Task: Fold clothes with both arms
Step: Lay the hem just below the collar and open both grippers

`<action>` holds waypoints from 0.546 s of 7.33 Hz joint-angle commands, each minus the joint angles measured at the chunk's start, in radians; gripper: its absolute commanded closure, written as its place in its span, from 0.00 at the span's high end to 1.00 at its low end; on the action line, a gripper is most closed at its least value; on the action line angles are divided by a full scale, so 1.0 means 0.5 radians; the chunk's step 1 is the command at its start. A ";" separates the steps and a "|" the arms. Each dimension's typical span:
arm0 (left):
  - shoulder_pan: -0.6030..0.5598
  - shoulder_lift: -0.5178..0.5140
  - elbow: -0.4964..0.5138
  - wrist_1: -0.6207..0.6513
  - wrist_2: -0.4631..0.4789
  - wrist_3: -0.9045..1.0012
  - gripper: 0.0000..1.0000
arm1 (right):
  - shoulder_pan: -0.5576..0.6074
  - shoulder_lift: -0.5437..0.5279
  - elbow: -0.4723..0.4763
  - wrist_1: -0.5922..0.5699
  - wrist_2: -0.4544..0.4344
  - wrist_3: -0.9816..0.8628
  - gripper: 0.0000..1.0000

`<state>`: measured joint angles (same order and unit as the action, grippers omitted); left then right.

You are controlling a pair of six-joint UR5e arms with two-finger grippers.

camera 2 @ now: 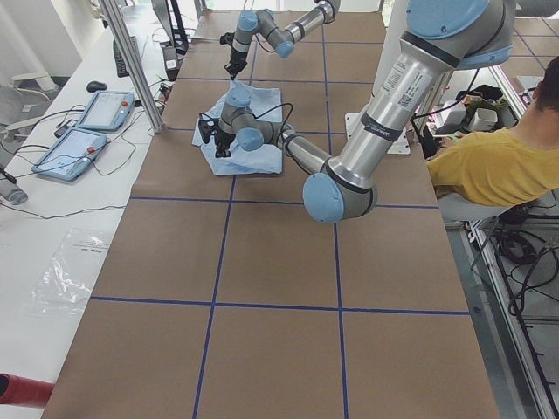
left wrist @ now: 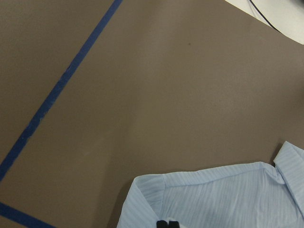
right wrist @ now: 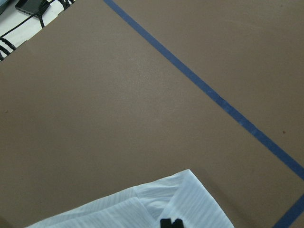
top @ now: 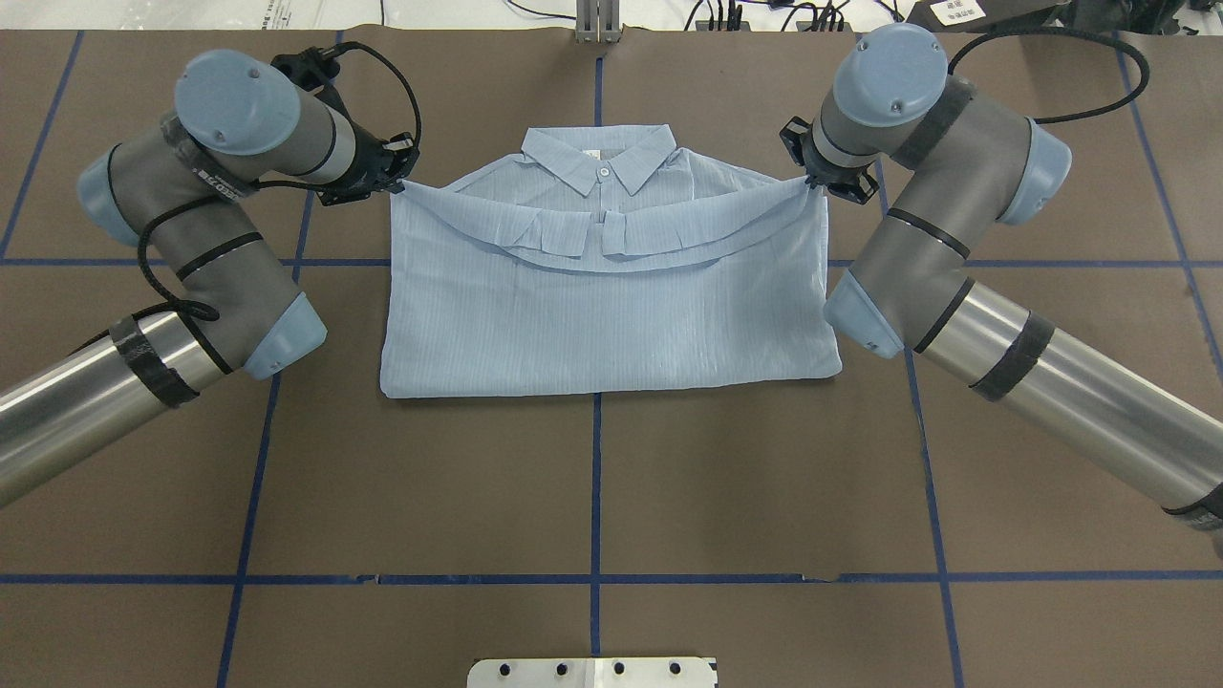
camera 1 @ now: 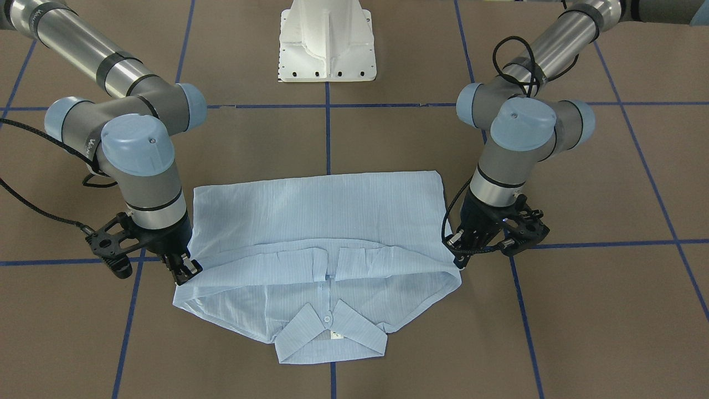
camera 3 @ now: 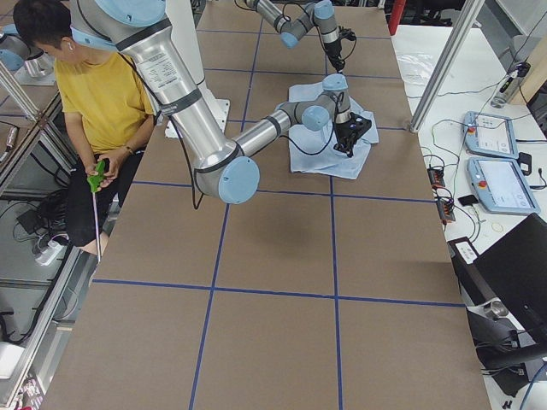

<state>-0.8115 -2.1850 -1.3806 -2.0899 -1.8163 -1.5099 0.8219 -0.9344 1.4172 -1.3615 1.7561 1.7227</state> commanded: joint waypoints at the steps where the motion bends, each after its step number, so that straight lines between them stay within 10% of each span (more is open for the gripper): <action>1: 0.000 -0.060 0.236 -0.195 0.000 0.004 0.00 | -0.005 0.043 -0.131 0.020 0.004 -0.009 0.00; 4: 0.003 -0.045 0.239 -0.198 0.000 0.007 0.00 | -0.006 0.040 -0.269 0.216 0.007 -0.006 0.00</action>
<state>-0.8106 -2.2095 -1.2644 -2.1856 -1.8162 -1.5066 0.8195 -0.9146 1.2991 -1.2700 1.7589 1.7215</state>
